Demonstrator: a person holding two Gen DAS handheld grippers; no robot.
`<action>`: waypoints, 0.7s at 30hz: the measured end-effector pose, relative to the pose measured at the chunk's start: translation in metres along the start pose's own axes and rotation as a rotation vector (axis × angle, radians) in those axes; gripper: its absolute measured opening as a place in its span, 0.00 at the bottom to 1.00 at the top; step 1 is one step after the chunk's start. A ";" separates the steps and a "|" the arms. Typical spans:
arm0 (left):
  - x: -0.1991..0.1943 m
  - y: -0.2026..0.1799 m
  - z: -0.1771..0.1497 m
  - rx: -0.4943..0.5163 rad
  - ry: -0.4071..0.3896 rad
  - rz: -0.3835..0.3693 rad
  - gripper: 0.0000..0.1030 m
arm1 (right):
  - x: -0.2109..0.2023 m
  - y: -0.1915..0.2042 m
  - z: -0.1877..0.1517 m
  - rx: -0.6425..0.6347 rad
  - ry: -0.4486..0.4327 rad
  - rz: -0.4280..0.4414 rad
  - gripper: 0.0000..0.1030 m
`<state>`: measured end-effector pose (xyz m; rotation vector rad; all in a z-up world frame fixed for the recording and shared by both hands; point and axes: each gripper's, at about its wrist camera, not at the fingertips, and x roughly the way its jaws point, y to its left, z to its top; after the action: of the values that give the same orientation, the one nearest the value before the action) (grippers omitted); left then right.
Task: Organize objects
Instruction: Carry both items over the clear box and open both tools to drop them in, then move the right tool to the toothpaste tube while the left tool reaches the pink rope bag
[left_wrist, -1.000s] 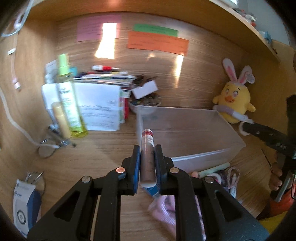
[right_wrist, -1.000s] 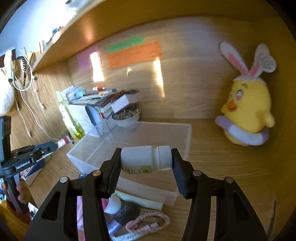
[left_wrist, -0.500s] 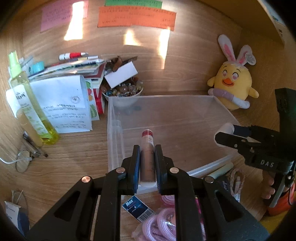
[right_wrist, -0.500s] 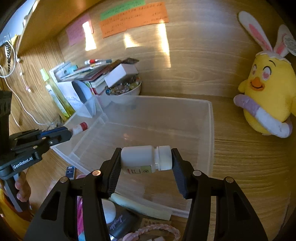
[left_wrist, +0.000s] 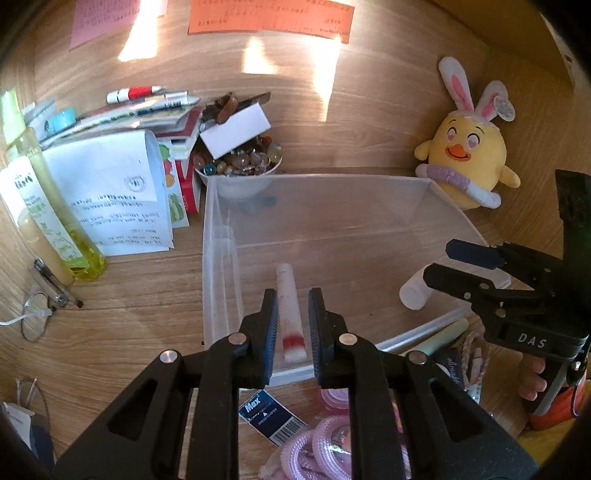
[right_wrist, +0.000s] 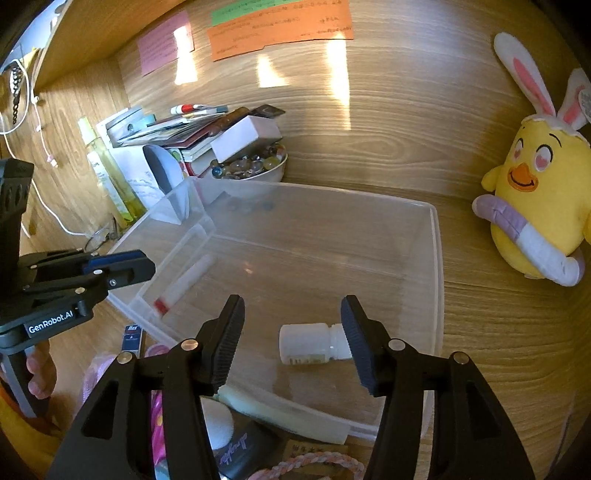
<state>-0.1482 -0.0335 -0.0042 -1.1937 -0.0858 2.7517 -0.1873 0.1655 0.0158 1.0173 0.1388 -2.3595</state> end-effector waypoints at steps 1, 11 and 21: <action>-0.003 -0.001 0.000 0.003 -0.006 0.001 0.17 | -0.002 0.002 0.000 -0.005 -0.005 -0.003 0.54; -0.044 -0.015 -0.016 0.036 -0.086 0.041 0.74 | -0.043 0.011 -0.013 -0.041 -0.081 -0.040 0.74; -0.049 -0.049 -0.057 0.097 -0.055 0.056 0.94 | -0.064 0.012 -0.054 -0.009 -0.058 -0.055 0.76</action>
<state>-0.0683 0.0069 -0.0030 -1.1131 0.0762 2.8010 -0.1111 0.2009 0.0240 0.9509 0.1574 -2.4334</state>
